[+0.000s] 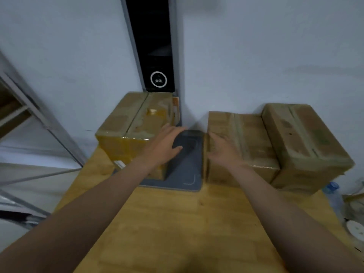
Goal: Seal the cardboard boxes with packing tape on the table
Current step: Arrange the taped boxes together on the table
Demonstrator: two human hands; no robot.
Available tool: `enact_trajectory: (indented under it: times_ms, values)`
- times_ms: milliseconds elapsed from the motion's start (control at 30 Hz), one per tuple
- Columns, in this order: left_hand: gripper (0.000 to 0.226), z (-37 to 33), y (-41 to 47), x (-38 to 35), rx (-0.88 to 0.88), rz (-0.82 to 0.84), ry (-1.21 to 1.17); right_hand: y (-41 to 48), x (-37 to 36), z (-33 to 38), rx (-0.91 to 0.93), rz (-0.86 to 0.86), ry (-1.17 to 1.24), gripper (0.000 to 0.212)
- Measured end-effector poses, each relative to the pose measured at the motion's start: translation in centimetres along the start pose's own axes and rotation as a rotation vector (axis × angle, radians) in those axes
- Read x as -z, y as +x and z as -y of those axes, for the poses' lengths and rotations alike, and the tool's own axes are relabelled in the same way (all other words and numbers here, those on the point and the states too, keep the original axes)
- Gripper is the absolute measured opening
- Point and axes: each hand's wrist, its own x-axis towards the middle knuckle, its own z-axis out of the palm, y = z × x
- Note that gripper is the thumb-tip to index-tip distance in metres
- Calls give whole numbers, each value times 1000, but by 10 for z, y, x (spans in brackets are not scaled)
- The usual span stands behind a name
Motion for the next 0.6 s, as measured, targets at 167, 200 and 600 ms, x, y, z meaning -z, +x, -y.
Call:
enact_trajectory:
  times_ms: [167,200,600]
  values:
    - [72,106,-11,62,123,-106,0,13,-50,91,-1,96,-3,86]
    - [71,125,-12,70,170,-112,-11,17,-61,106,11,110,5,86]
    - [76,269,-15,65,458,-20,-278,69,-152,169,-65,129,255,91]
